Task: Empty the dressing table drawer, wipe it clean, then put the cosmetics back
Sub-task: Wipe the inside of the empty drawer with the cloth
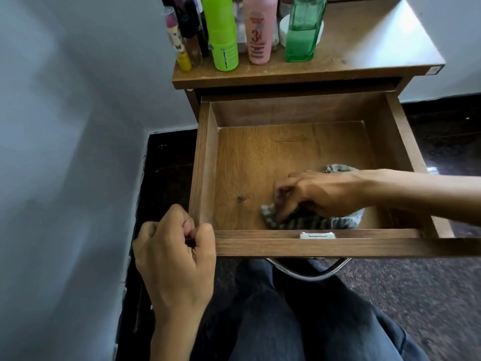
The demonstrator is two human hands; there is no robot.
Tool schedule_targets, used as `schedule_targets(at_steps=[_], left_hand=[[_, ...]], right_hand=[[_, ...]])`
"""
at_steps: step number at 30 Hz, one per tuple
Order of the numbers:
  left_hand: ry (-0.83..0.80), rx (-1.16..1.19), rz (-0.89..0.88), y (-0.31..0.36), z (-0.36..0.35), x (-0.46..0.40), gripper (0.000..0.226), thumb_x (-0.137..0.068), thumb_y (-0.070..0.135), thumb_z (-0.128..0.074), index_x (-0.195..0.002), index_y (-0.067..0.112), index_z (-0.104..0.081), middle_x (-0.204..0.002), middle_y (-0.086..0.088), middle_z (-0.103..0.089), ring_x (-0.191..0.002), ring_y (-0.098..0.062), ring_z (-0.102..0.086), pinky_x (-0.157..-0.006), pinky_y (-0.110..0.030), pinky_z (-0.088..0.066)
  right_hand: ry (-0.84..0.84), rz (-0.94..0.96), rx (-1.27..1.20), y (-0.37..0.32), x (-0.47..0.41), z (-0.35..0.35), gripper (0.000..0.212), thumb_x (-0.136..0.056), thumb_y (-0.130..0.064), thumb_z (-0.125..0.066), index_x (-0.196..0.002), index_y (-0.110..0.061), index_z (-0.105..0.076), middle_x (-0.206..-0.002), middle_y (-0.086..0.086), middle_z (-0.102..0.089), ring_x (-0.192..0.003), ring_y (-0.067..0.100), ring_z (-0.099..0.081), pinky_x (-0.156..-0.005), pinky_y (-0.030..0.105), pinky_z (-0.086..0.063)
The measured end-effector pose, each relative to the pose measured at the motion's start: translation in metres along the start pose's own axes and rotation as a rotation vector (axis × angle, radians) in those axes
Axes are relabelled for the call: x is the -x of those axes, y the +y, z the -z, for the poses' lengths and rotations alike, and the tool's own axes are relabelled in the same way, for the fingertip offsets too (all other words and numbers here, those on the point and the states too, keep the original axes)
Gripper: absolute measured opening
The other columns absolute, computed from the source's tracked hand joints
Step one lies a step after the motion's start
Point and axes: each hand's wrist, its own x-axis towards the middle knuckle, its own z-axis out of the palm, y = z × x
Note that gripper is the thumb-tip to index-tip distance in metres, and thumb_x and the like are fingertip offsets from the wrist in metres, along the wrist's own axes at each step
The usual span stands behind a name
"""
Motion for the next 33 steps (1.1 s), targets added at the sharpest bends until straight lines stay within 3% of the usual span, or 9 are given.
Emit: schedule_targets(at_steps=[4,9,14,19,23,25,28,31,33], left_hand=[[-0.009,0.002,0.004,0.001,0.001,0.001,0.02,-0.078,0.032,-0.036,-0.062,0.02,-0.031,-0.053,0.013,-0.032,-0.059,0.001,-0.032,-0.054,-0.027,-0.02],[-0.014,-0.005,0.003,0.0,0.0,0.001,0.019,-0.078,0.032,-0.035,-0.062,0.023,-0.028,-0.053,0.013,-0.032,-0.059,0.001,-0.031,-0.059,-0.028,-0.02],[-0.008,-0.016,-0.008,0.0,-0.001,0.001,0.019,-0.078,0.031,-0.035,-0.063,0.022,-0.029,-0.053,0.014,-0.032,-0.059,0.001,-0.03,-0.059,-0.014,-0.022],[-0.013,-0.021,-0.006,0.001,0.0,0.002,0.019,-0.078,0.031,-0.034,-0.062,0.023,-0.029,-0.051,0.013,-0.031,-0.058,-0.001,-0.032,-0.055,-0.027,-0.022],[-0.018,-0.032,-0.021,0.0,0.0,0.0,0.02,-0.079,0.03,-0.034,-0.061,0.025,-0.026,-0.049,0.014,-0.028,-0.056,-0.002,-0.031,-0.058,-0.027,-0.019],[-0.021,-0.035,-0.026,-0.001,0.0,0.0,0.02,-0.079,0.029,-0.035,-0.061,0.024,-0.027,-0.049,0.013,-0.029,-0.055,-0.002,-0.031,-0.055,-0.025,-0.018],[-0.012,-0.039,-0.037,-0.004,-0.002,0.0,0.021,-0.08,0.028,-0.036,-0.06,0.022,-0.029,-0.049,0.012,-0.03,-0.054,-0.001,-0.029,-0.054,-0.023,-0.02],[0.009,-0.042,-0.042,-0.003,-0.003,0.001,0.021,-0.08,0.027,-0.035,-0.061,0.021,-0.031,-0.049,0.013,-0.028,-0.054,0.0,-0.026,-0.058,-0.027,-0.02],[0.017,-0.042,-0.048,-0.003,-0.002,0.001,0.021,-0.08,0.028,-0.034,-0.061,0.02,-0.031,-0.049,0.014,-0.026,-0.054,0.001,-0.026,-0.063,-0.028,-0.024]], right_hand=[[0.125,-0.029,-0.061,-0.012,-0.036,0.002,0.054,-0.092,-0.003,-0.045,-0.141,-0.027,-0.041,-0.139,-0.001,-0.036,-0.126,0.015,-0.035,-0.106,0.028,-0.035],[0.15,-0.042,-0.118,-0.034,-0.073,0.007,0.049,-0.089,-0.002,-0.049,-0.137,-0.012,-0.042,-0.134,0.004,-0.043,-0.121,0.018,-0.043,-0.102,0.025,-0.037],[-0.047,0.037,-0.095,-0.044,-0.076,0.003,0.056,-0.086,0.003,-0.043,-0.136,-0.023,-0.046,-0.144,0.0,-0.035,-0.134,0.024,-0.029,-0.116,0.044,-0.018],[-0.128,-0.037,-0.019,-0.043,-0.078,0.013,0.064,-0.09,0.001,-0.04,-0.141,-0.038,-0.036,-0.155,-0.009,-0.017,-0.145,0.023,-0.009,-0.116,0.047,-0.006],[-0.155,0.067,0.028,-0.031,-0.073,0.008,0.047,-0.091,-0.004,-0.046,-0.13,-0.027,-0.052,-0.124,-0.007,-0.047,-0.128,0.022,-0.041,-0.111,0.048,-0.031],[-0.195,0.038,-0.057,-0.013,-0.047,0.006,0.04,-0.091,-0.004,-0.049,-0.123,-0.025,-0.06,-0.125,-0.005,-0.055,-0.117,0.019,-0.052,-0.101,0.042,-0.045],[-0.191,-0.067,-0.173,0.015,0.0,0.001,0.034,-0.09,-0.004,-0.055,-0.113,-0.026,-0.067,-0.123,-0.015,-0.049,-0.117,0.01,-0.048,-0.1,0.03,-0.044],[-0.002,-0.141,-0.238,0.026,0.014,-0.002,0.035,-0.086,-0.004,-0.06,-0.104,-0.033,-0.071,-0.104,-0.031,-0.047,-0.107,0.007,-0.054,-0.094,0.029,-0.048],[0.129,-0.178,-0.211,0.025,0.004,0.003,0.036,-0.087,0.0,-0.057,-0.104,-0.029,-0.071,-0.111,-0.023,-0.05,-0.106,0.005,-0.052,-0.088,0.016,-0.045]])
